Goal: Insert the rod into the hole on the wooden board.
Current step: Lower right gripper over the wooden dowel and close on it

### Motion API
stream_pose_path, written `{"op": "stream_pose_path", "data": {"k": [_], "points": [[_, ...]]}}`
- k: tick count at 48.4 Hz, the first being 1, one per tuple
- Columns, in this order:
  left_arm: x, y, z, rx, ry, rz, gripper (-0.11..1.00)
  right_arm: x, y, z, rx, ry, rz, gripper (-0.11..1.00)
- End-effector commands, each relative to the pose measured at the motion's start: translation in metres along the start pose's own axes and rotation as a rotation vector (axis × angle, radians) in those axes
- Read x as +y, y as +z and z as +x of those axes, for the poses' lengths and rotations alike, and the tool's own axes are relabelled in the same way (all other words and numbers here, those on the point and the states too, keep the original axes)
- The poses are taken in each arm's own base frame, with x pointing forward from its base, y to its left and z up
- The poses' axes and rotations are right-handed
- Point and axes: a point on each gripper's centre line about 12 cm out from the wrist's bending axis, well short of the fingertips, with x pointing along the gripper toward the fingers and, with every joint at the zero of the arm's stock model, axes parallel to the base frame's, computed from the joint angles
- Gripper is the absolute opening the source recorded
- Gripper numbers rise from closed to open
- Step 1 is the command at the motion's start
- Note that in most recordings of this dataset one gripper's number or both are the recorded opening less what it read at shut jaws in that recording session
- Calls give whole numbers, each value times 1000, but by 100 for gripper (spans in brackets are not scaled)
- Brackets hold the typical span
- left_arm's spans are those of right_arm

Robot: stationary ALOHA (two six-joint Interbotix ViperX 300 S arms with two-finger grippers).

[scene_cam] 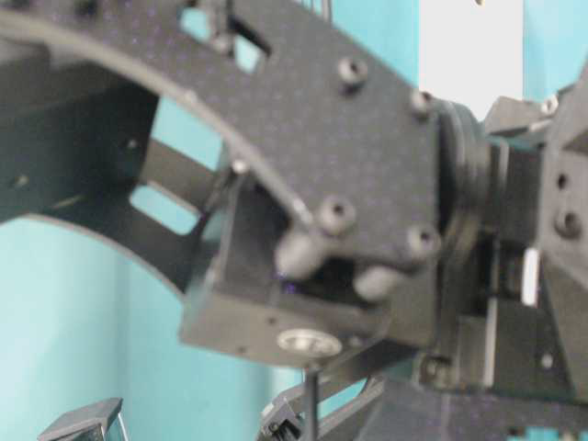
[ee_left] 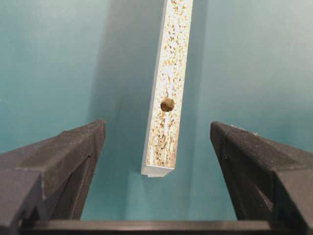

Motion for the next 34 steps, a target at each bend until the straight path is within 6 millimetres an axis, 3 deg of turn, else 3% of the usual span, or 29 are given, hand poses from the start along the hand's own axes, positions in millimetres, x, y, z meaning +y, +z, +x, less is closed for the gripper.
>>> {"op": "stream_pose_path", "data": {"k": [1,28,34], "points": [[-1,10,-2,-33,-5,-5,96,0,7,-10,-28,9,0,37],[-3,10,-2,-33,-8,-5,96,-5,6,-9,-29,-26,-27,36],[-3,10,-2,-35,-8,-5,96,-6,4,-8,-24,-29,-28,30]]}}
